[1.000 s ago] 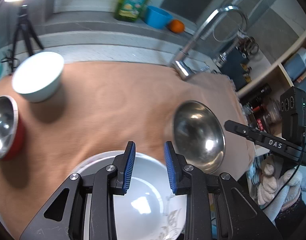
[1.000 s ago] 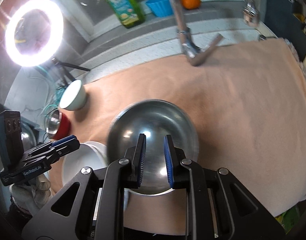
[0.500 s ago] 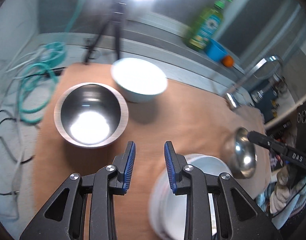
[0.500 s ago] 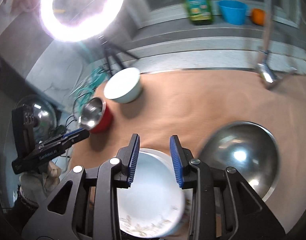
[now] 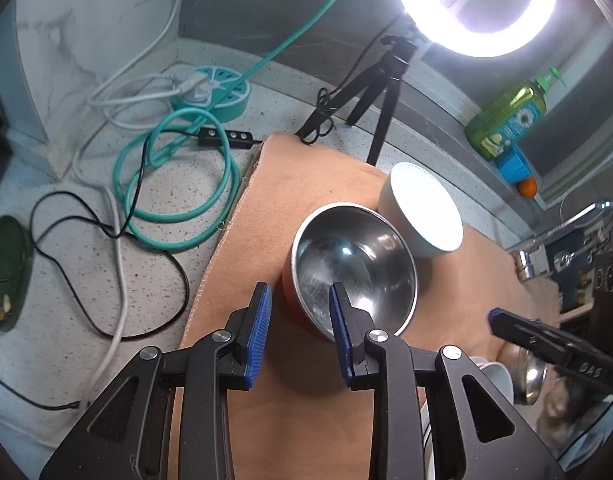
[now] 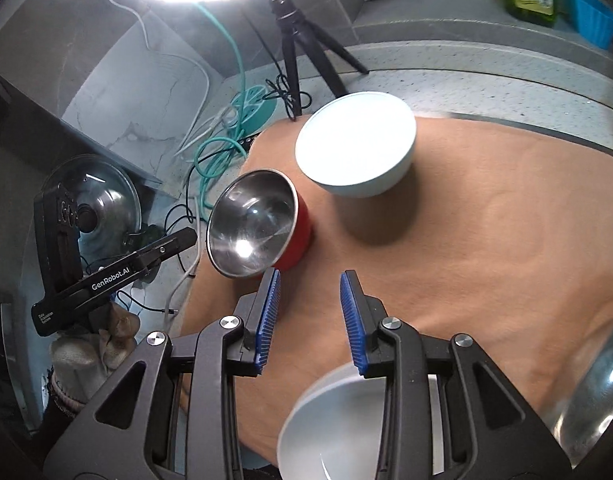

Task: Organize plates and bowls
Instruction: 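Move the right gripper to the red steel bowl and grasp its rim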

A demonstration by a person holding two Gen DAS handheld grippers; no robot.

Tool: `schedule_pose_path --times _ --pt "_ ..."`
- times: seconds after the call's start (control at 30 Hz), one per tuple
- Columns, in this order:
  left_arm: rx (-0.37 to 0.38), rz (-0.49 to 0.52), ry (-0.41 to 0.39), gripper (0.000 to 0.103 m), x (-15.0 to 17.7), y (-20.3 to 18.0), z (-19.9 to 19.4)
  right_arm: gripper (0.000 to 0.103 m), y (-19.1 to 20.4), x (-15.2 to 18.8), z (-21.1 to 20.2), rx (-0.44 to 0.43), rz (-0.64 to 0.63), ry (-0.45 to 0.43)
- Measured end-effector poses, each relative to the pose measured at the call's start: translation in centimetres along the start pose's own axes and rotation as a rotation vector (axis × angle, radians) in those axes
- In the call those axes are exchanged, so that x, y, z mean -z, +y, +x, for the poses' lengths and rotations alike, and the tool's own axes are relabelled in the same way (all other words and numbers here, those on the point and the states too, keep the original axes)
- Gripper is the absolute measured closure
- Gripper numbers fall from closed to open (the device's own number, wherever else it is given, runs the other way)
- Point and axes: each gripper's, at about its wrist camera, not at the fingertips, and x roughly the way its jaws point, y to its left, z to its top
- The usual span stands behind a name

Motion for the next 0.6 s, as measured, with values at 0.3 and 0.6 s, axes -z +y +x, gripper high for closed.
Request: schedule_pose_path --times 0.3,0.6 --pt "0.031 -0.017 0.032 0.076 -1.2 0.4 1.8 0.071 0.3 -1.9 3.8 -0.017 0.043 0.035" --pt "0.047 -0.013 0.054 0.082 -1.2 0.3 3.0 0.085 0.5 -2.6 6.1 -0.010 0.051 0.076"
